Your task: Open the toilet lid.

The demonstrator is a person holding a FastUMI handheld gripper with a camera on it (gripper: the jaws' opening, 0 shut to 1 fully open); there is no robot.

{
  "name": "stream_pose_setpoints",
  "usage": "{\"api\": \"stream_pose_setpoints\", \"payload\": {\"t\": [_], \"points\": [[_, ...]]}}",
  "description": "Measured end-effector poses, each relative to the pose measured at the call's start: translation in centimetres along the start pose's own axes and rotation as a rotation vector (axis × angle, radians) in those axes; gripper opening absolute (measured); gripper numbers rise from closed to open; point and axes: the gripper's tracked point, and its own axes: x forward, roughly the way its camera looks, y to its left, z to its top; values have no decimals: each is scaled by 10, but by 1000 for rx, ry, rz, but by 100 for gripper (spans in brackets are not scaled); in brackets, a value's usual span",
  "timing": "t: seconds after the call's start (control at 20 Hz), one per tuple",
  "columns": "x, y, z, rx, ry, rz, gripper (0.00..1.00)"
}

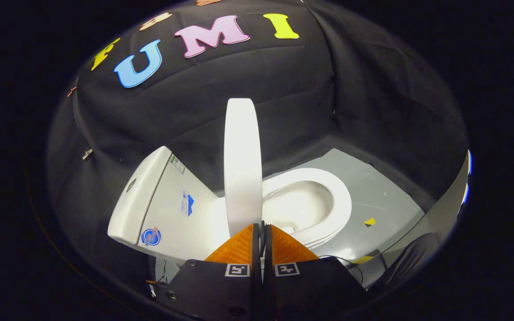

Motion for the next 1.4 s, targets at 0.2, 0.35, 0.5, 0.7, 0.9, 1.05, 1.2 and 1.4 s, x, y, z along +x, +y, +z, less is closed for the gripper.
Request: {"api": "stream_pose_setpoints", "payload": {"t": [0.2,0.35,0.5,0.7,0.9,1.05,1.2,1.4], "points": [[-6,36,-3,-76,-34,-3,6],[-8,63,-7,-121,-52,1,8],[-10,87,-11,-169,-73,8,9],[-11,117,-23,-245,-98,13,9],[-10,145,-35,-301,-105,38,9],[-7,160,-43,-325,-103,52,9],[-6,170,-51,-366,-111,47,10],[-5,176,-54,-394,-123,26,10]]}}
